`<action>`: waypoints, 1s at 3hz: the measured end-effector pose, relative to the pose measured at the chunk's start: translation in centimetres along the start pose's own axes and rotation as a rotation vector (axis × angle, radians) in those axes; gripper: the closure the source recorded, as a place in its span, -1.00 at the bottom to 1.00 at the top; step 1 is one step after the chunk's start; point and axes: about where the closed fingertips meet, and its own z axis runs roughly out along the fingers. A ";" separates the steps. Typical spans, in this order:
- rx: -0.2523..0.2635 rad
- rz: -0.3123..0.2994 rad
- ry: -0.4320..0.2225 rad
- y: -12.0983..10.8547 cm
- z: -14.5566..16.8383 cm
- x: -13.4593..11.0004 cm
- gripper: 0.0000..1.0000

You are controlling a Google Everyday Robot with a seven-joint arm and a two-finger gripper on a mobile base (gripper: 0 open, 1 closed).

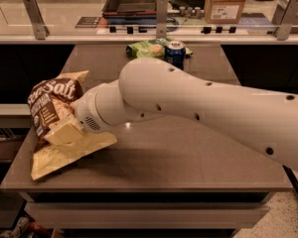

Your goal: Pick brown chip bag

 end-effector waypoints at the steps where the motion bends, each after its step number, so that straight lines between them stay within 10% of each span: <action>1: 0.001 -0.005 -0.001 0.2 -0.1 -0.2 0.77; 3: 0.002 -0.009 -0.001 0.3 -0.1 -0.4 1.00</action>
Offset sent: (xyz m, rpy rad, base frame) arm -0.0011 0.0007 0.0017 -0.0006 -0.0039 0.0016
